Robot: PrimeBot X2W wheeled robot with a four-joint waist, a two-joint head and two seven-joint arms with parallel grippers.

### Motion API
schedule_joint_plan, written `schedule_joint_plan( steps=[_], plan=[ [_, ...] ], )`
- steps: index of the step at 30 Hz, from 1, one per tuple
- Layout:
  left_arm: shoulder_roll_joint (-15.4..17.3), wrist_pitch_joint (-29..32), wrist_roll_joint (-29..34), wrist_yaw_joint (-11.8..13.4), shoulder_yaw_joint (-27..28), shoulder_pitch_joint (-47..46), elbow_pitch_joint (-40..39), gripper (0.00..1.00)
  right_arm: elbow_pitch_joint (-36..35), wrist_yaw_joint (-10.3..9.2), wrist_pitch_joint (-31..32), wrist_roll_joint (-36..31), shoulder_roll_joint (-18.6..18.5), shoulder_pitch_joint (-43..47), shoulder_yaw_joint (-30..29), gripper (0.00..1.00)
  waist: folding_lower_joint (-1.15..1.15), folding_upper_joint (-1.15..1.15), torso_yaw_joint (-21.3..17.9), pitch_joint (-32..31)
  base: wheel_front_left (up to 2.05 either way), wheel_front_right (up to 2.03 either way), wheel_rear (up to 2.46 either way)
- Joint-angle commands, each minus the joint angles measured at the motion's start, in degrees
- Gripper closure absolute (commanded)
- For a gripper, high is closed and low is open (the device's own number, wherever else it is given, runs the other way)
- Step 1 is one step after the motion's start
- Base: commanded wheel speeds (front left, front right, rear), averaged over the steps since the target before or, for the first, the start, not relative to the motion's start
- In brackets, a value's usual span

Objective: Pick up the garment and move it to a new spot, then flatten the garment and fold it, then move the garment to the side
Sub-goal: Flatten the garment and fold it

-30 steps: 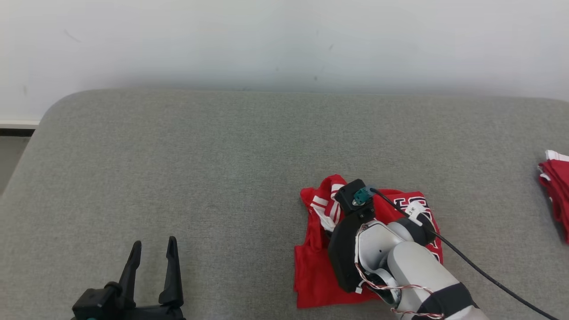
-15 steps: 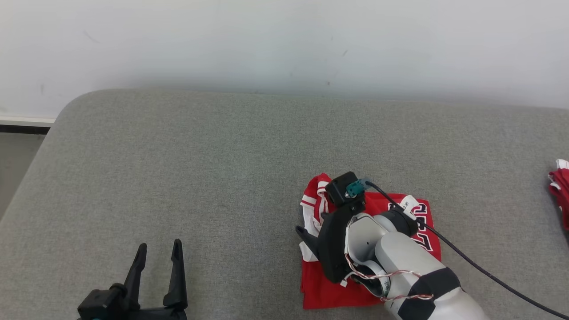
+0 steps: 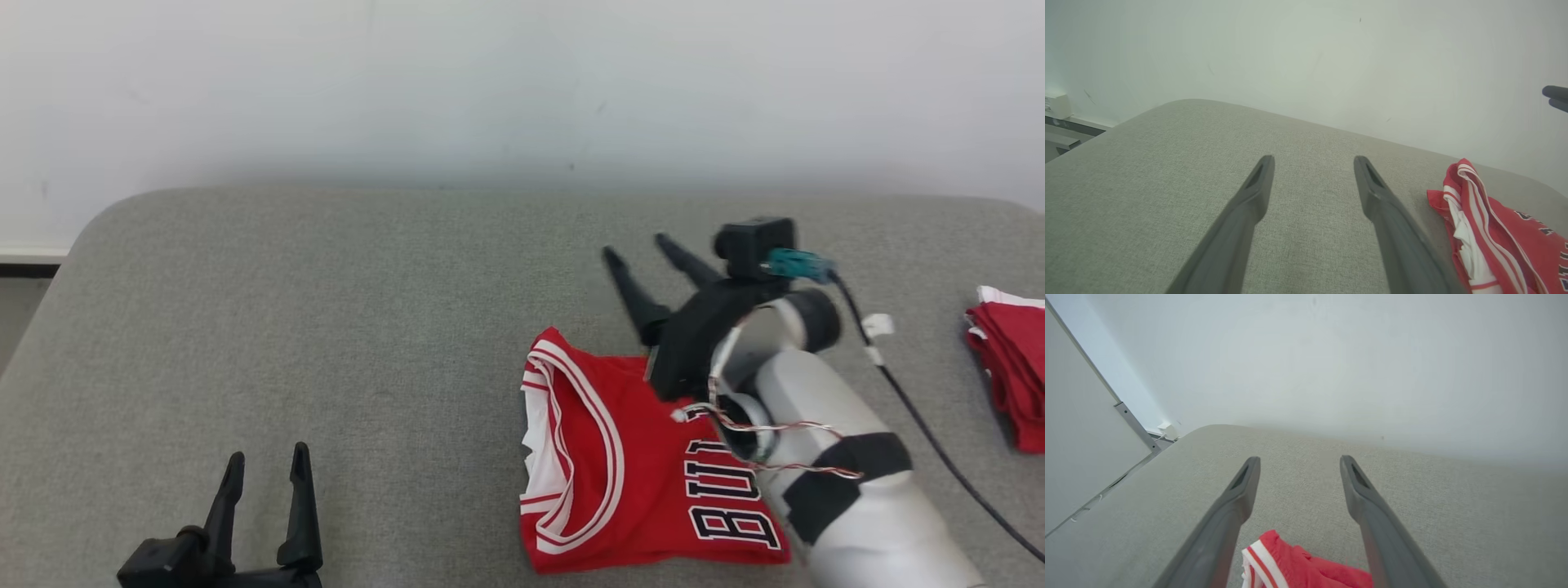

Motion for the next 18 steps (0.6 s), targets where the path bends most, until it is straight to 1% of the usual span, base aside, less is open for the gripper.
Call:
schedule_joint_plan(
  steps=[1, 5, 9, 13, 18],
  plan=[
    [-0.01, 0.01, 0.45, 0.21, 0.32, 0.77, -0.12, 0.0, 0.25, -0.17, -1.86, -2.0, -1.34, 1.76, -1.71, 0.0, 0.0, 0.0, -1.09, -1.0, 0.0, 0.0, 0.0],
    [0.01, 0.0, 0.75, 0.32, 1.21, 0.94, 0.12, 0.0, -1.33, -0.17, -7.02, -7.88, -3.99, 5.8, -6.63, 0.0, 0.0, 0.0, -2.81, -2.17, 0.0, 0.0, 0.0],
    [-0.01, 0.0, 0.99, 0.22, 1.8, 0.2, 0.17, 0.0, -4.33, -0.17, -11.68, -13.17, -6.6, 12.02, -12.04, 0.0, 0.0, 0.0, -4.55, -2.75, 0.0, 0.0, 0.0],
    [0.0, 0.01, 1.3, 0.08, 2.52, -0.23, -0.3, 0.0, -8.45, -0.17, -15.2, -16.88, -8.01, 17.83, -16.6, 0.0, 0.0, 0.0, -6.21, -3.0, 0.0, 0.0, 0.0],
    [0.01, 0.01, 1.35, -0.35, 2.93, 0.32, -0.92, 0.0, -13.26, -0.17, -16.61, -18.6, -7.99, 24.47, -18.87, 0.0, 0.0, 0.0, -7.99, -3.11, 0.0, 0.0, 0.0]
  ],
)
